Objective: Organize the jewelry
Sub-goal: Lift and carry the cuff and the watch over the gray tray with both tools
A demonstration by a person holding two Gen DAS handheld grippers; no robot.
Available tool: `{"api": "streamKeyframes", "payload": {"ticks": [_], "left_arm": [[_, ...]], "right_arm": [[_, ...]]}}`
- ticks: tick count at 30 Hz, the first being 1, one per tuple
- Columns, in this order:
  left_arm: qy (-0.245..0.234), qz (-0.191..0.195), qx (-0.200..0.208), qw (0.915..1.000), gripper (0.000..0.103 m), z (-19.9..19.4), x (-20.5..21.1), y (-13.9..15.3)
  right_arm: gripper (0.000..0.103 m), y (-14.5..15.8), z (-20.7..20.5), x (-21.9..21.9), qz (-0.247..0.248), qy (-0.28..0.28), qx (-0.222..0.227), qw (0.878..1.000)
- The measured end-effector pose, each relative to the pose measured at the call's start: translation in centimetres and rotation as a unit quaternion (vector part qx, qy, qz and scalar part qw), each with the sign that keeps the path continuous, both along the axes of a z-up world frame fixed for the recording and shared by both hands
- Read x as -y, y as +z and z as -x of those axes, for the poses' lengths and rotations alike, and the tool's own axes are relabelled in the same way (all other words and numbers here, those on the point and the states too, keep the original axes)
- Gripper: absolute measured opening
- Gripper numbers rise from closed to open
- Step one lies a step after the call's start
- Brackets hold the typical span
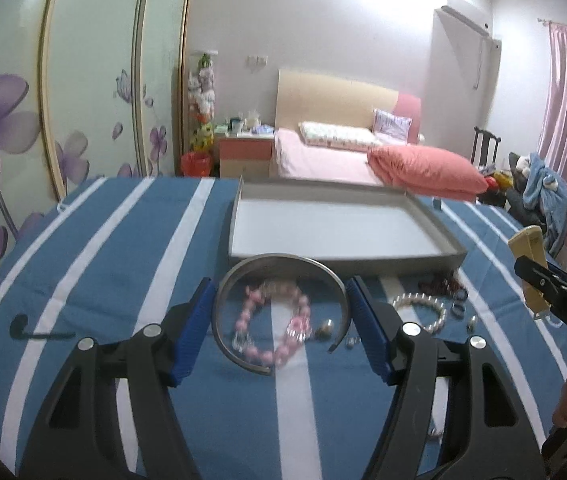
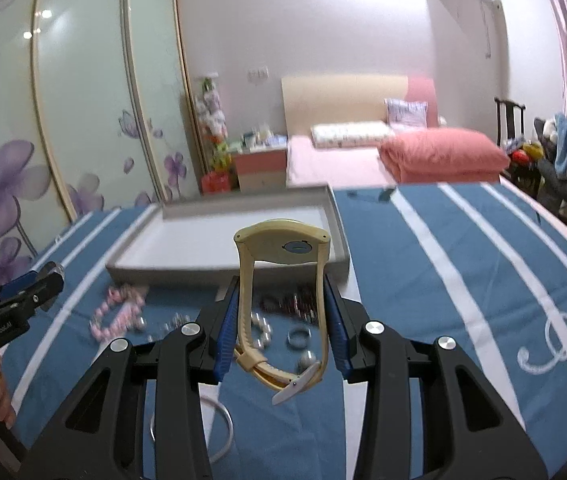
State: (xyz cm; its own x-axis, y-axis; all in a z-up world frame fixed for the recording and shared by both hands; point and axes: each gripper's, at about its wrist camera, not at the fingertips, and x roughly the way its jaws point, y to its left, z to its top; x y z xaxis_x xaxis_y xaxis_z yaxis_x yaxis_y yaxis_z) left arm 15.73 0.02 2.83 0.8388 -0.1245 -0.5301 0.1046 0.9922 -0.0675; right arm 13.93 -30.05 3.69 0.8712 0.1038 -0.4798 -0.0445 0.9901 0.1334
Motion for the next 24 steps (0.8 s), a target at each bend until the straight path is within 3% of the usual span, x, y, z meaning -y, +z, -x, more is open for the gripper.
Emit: {"api": "streamKeyframes", "payload": {"ticks": [11, 24], "left_arm": [[0.004, 0.004, 0.050, 0.9987, 0.066, -3.4, 1.2, 1.5], [-0.002, 0.006, 0.043, 0.9991, 0.066, -10.8, 2.6, 0.6]], "right_arm": [[0.040, 2.1, -2.3, -0.9, 0.013, 0.015, 0.068, 0.997], [0.040, 1.6, -8.2, -1.4, 0.021, 0.023, 0.064, 0.997]]}}
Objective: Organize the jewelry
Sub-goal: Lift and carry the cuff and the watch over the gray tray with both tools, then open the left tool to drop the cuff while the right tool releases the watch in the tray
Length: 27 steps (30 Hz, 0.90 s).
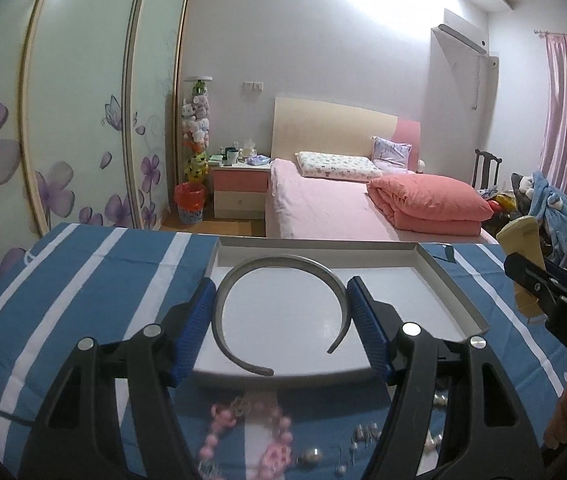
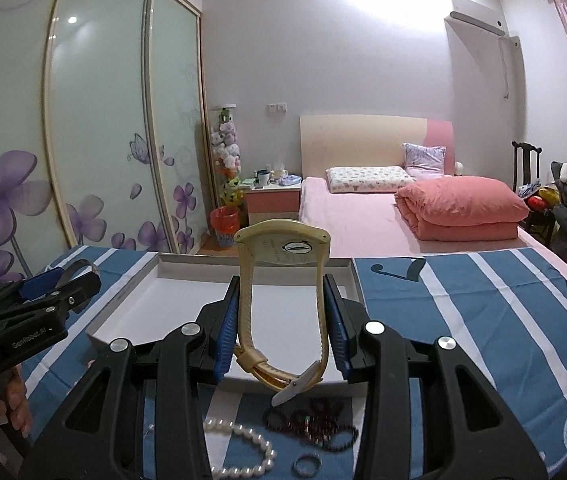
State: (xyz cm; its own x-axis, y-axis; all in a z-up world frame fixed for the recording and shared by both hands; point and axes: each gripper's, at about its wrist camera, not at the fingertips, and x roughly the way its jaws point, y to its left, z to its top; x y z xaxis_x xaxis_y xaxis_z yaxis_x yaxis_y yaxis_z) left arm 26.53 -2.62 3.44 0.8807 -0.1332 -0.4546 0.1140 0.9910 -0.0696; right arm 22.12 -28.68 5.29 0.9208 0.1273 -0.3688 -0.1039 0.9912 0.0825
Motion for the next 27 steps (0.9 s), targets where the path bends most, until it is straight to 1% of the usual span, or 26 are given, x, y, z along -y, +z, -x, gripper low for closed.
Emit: {"api": "streamKeyframes", "payload": {"ticks": [4, 7, 12, 16, 20, 24, 26, 27], "left_arm": [[-0.001, -0.004, -0.015, 0.9999, 0.066, -2.8, 0.4, -0.9], [-0.003, -0.003, -0.033, 0.9995, 0.066, -4.9, 0.6, -1.6], [-0.007, -0.005, -0.081, 0.9967, 0.066, -7.9, 1.2, -3.8], [-0.003, -0.002, -0.111, 0.9938, 0.066, -9.2, 1.3, -5.4], [0.000, -0.005, -0.121, 0.9926, 0.066, -9.9, 1.1, -6.3], [0.005, 0.000, -0.132, 0.9913, 0.066, -10.2, 0.9, -6.7], [0.007, 0.004, -0.130, 0.9915, 0.067, -10.4, 0.5, -6.6], [0.009, 0.004, -0.126, 0.9920, 0.069, -10.4, 0.4, -6.5]], "right_arm": [[0.040, -0.5, -1.9, -0.2, 0.000, 0.005, -0.009, 1.000], [0.040, -1.2, -3.6, -0.1, -0.003, 0.009, -0.025, 1.000], [0.040, -2.7, -5.1, 0.2, -0.012, 0.011, -0.052, 0.999], [0.040, -3.8, -6.1, 0.4, -0.014, 0.010, -0.079, 0.997], [0.040, -4.8, -6.9, 0.4, -0.016, 0.011, -0.107, 0.994], [0.040, -5.3, -7.8, 0.2, -0.013, 0.014, -0.124, 0.992], [0.040, -5.5, -7.9, 0.1, -0.013, 0.017, -0.133, 0.991], [0.040, -5.7, -7.9, 0.0, -0.014, 0.018, -0.137, 0.990]]}}
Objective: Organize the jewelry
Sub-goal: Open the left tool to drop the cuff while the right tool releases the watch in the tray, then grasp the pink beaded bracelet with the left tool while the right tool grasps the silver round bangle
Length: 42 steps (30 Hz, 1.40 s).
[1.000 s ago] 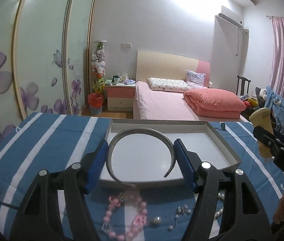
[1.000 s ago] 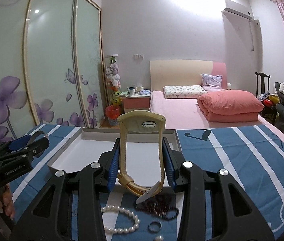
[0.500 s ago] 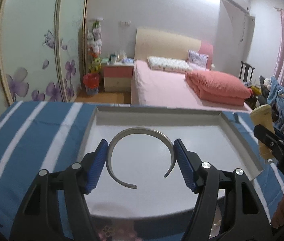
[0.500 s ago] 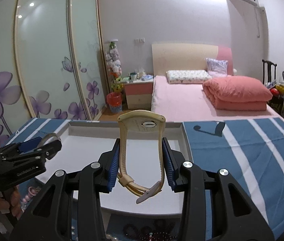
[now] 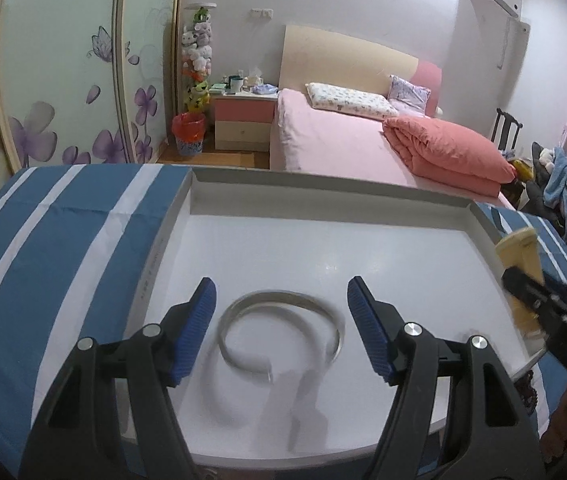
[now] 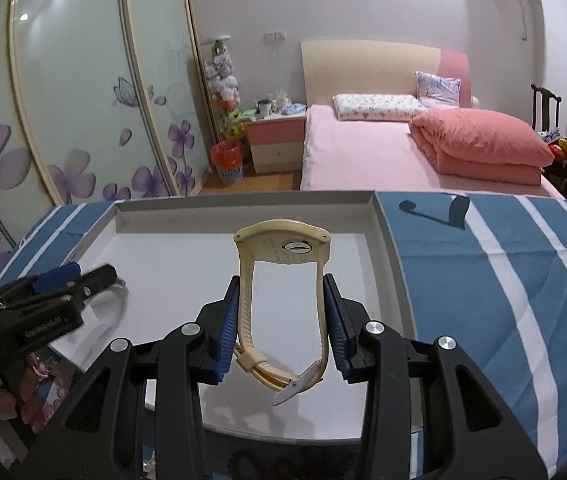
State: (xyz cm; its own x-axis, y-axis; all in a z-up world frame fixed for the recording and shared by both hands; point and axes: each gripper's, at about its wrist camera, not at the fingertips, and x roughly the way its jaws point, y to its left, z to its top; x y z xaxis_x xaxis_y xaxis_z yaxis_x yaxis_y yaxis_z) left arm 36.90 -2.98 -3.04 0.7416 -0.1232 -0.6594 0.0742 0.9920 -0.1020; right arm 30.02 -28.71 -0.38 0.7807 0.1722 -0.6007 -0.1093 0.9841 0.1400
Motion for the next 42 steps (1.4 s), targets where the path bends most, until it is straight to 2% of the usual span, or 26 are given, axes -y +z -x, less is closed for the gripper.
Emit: {"api": "streamKeyframes", "payload": {"ticks": [9, 12, 14, 22, 28, 35, 42], "left_arm": [[0.010, 0.002, 0.040, 0.9992, 0.072, 1.0, -0.6, 2.2], [0.015, 0.001, 0.049, 0.9987, 0.072, 1.2, -1.0, 2.8], [0.019, 0.001, 0.050, 0.9986, 0.072, 1.5, -1.3, 2.9], [0.030, 0.001, 0.051, 0.9982, 0.072, 2.8, -2.5, 3.6], [0.028, -0.002, 0.055, 0.9981, 0.072, 5.8, -4.0, 4.2], [0.024, -0.006, 0.044, 0.9987, 0.075, 10.9, -5.9, 3.4], [0.007, -0.038, -0.007, 0.9992, 0.075, 13.3, -6.3, 0.7]], "right_arm": [[0.041, -0.7, -0.9, -0.2, -0.002, 0.001, -0.030, 1.000], [0.049, -0.6, -1.0, -0.5, 0.004, 0.000, -0.030, 1.000], [0.063, -0.2, -0.6, -0.5, 0.007, -0.004, -0.016, 1.000], [0.064, 1.3, 0.9, 0.3, 0.000, -0.011, 0.006, 1.000], [0.064, 2.7, 4.7, 0.3, -0.003, 0.002, 0.024, 1.000], [0.064, 2.2, 9.8, -0.2, -0.001, 0.021, 0.012, 1.000], [0.064, 0.9, 14.2, -0.7, -0.008, 0.031, -0.003, 0.999]]}}
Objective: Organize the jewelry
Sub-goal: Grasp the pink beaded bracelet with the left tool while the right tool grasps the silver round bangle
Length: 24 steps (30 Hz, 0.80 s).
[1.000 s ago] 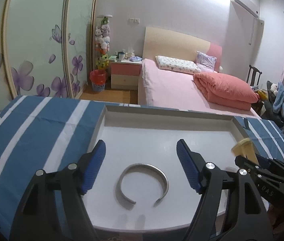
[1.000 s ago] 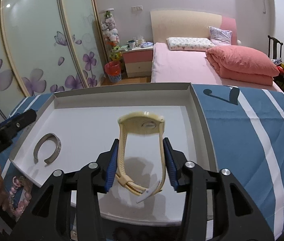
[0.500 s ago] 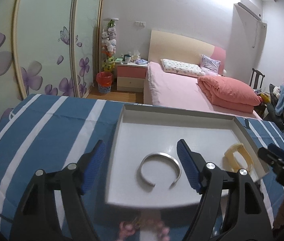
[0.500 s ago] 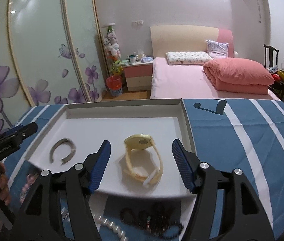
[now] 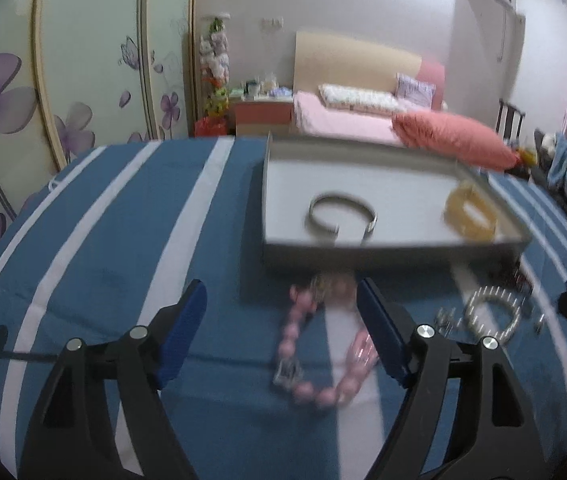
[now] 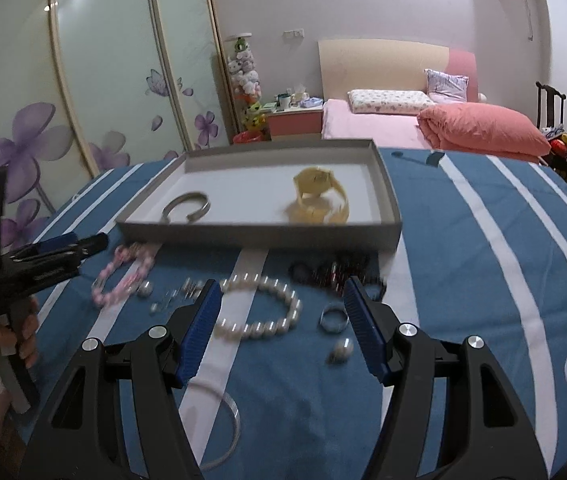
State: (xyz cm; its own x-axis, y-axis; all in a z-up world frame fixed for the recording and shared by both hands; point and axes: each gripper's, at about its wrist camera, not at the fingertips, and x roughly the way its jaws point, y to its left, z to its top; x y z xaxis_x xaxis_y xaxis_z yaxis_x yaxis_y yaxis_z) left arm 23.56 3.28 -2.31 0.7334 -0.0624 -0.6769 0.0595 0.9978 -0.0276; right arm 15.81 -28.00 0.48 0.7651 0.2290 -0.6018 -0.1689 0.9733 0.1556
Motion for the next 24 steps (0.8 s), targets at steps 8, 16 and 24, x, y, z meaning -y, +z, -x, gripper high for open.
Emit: {"api": "streamKeyframes", "payload": {"ticks": [8, 16, 24], "left_arm": [[-0.018, -0.007, -0.073, 0.9971, 0.050, -1.6, 0.1, -2.3], [-0.031, -0.040, -0.079, 0.9956, 0.020, -1.7, 0.8, -2.5], [-0.021, -0.023, -0.069, 0.9971, 0.013, -1.2, -0.1, -2.1]], "right_arm": [[0.064, -0.7, 1.8, 0.2, -0.018, -0.002, -0.012, 1.000], [0.064, -1.2, 2.1, 0.2, -0.017, 0.001, -0.023, 1.000], [0.064, -2.7, 3.2, -1.4, -0.011, 0.037, -0.052, 0.998]]}}
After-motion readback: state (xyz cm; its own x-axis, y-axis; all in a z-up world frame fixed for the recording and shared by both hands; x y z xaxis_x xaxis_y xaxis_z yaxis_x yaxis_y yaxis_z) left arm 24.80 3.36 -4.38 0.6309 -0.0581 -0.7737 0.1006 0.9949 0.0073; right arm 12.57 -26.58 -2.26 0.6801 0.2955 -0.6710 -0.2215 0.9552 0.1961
